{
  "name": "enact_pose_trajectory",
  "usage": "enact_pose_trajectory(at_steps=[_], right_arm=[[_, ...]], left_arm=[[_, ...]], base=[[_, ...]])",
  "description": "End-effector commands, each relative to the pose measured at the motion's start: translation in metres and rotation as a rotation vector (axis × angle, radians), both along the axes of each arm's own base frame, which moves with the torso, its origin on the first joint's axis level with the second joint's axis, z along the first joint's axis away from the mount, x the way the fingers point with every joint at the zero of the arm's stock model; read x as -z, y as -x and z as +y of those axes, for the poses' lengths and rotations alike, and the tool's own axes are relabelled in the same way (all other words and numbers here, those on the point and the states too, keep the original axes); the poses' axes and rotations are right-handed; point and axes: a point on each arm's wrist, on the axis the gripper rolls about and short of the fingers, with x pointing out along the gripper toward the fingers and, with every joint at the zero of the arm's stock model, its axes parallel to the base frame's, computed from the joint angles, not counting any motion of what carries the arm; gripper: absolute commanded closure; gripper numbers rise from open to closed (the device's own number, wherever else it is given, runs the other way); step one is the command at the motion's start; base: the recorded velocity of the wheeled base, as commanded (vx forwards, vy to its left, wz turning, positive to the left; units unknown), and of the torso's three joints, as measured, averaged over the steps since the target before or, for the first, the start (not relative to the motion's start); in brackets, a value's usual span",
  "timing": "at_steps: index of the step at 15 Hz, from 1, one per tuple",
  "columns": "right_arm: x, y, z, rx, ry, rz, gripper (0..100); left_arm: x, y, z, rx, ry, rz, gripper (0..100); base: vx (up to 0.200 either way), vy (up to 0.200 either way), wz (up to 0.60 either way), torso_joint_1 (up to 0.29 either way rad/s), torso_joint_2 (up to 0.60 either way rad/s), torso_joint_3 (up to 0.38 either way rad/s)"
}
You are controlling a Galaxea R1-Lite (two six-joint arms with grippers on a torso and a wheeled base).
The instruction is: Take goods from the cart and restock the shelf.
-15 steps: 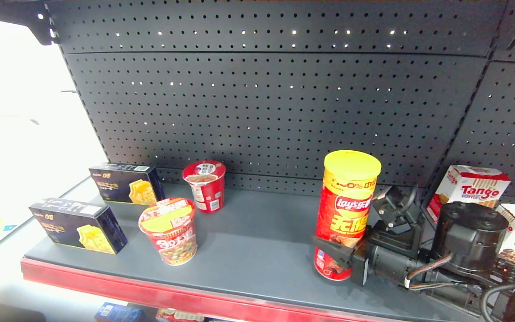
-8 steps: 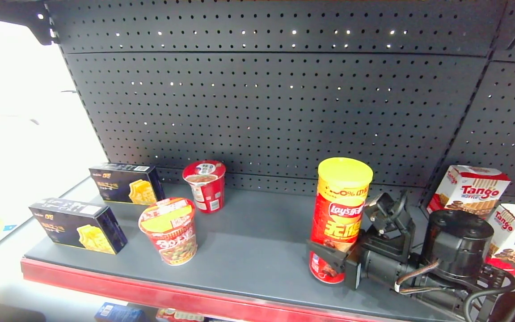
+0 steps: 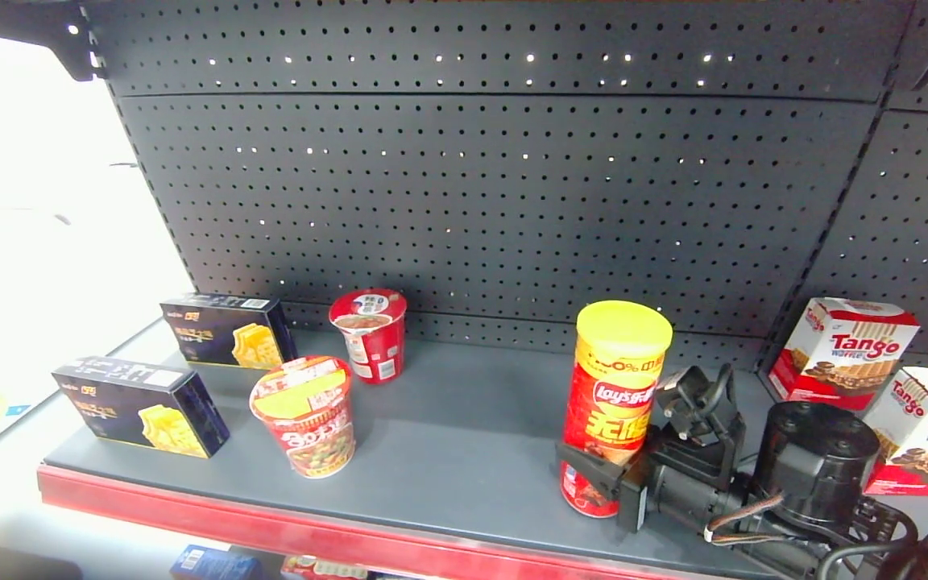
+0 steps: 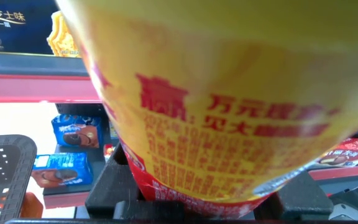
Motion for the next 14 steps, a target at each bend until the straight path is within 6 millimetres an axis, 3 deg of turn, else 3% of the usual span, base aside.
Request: enact_pose_trajectory(at_steps=[1,7,8,14], right_arm=[[0.004,0.002,-0.001,-0.003,0.01,0.015,100],[0.006,0.008,-0.001,-0.004,0.015,0.019,100],[0.006,0.009,0.0,-0.007,0.013,0.019,0],[0.008,0.019,-0.008,-0.007,0.002,0.008,0]], left_arm=[[0.0,0.0,0.0,0.0,0.0,0.002,100],[0.0,0.0,0.0,-0.006,0.0,0.002,100],[0.001,0.0,0.0,-0.006,-0.001,0.003,100],[0.001,0.0,0.0,-0.004,0.012,0.008,100]], base=[[0.0,0.0,0.0,0.0,0.0,0.0],[0.0,0.0,0.0,0.0,0.0,0.0],[0.0,0.0,0.0,0.0,0.0,0.0],[0.0,0.0,0.0,0.0,0.0,0.0]])
